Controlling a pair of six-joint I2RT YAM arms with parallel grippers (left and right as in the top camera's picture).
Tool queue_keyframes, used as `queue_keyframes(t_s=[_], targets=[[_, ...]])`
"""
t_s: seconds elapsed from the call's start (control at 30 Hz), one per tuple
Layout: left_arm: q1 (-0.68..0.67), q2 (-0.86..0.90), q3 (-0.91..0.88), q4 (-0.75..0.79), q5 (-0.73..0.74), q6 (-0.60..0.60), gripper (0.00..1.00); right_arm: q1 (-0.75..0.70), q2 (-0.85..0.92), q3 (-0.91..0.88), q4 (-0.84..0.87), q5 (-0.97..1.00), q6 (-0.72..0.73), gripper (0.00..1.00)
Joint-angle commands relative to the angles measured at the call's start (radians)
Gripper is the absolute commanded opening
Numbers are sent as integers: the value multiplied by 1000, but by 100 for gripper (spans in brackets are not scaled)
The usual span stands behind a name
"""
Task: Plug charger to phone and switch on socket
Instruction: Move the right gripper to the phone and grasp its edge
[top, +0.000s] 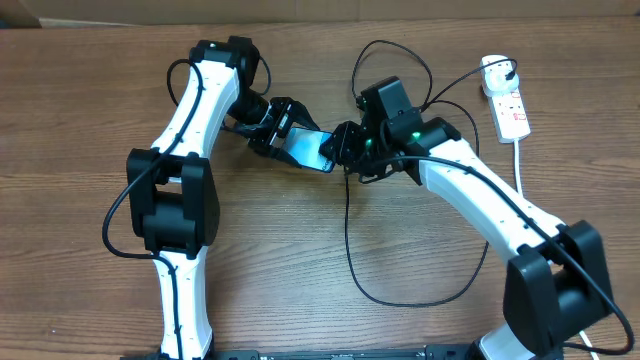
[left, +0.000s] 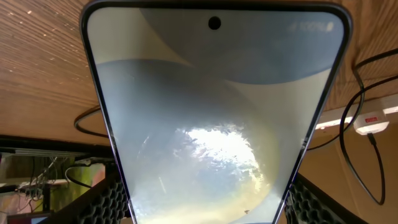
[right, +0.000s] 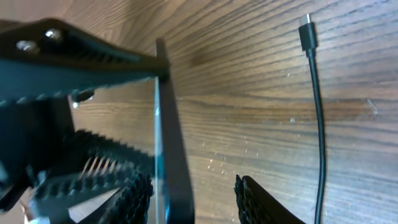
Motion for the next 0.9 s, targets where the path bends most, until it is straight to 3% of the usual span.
queue_keyframes(t_s=[0.0,0.47,0.87], targets=[[-10,-3,30,-3,18,-10,4,4,10,22,29,17,11,43],[-10,-3,30,9,10,-11,4,6,14,22,53,18,11,26],[-16,-3,30,12,7,-14,4,61,14,22,53,113,11,22]])
